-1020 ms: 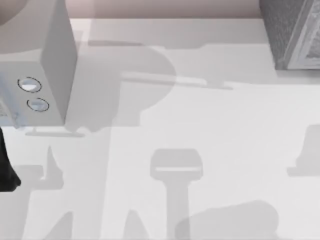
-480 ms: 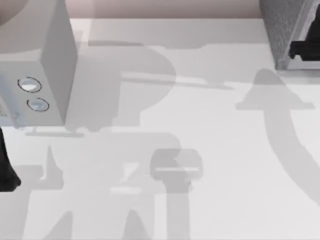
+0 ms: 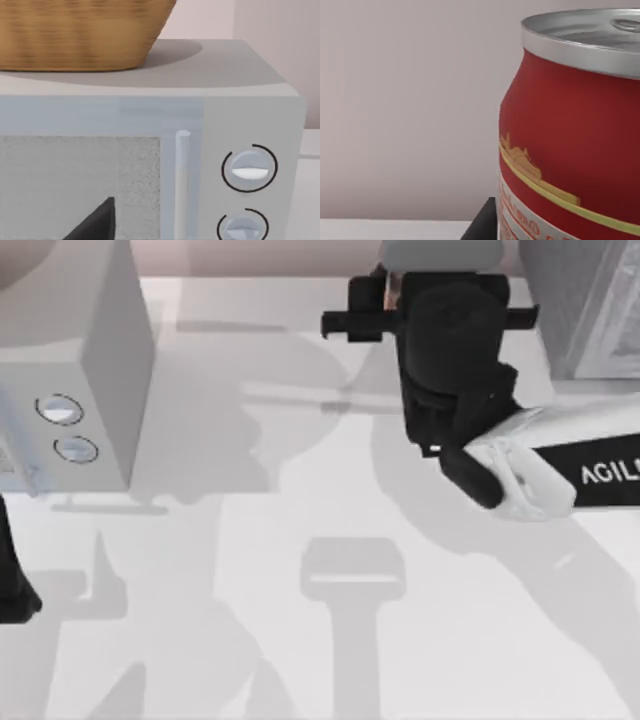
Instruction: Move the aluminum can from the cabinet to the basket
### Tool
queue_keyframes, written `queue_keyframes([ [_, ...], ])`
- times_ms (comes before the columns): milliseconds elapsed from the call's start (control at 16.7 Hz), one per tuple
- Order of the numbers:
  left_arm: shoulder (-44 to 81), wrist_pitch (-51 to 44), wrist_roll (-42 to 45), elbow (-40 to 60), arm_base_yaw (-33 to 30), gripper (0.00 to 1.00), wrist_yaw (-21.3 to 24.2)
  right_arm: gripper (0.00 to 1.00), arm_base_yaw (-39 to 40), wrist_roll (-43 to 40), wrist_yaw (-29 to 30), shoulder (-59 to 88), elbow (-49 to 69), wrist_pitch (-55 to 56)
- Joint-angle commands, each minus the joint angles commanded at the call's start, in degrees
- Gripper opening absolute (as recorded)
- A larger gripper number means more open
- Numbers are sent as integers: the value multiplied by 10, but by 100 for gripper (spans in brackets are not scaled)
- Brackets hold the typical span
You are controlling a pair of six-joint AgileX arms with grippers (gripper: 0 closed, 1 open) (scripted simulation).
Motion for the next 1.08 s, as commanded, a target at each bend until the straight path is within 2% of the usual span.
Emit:
queue_keyframes([
  [240,0,0,0,0,0,100,0,0,60,1,62,187,106,79],
  [480,0,0,0,0,0,100,0,0,99,2,102,307,175,132],
  [1080,0,0,0,0,0,100,0,0,106,3,112,351,203,144],
])
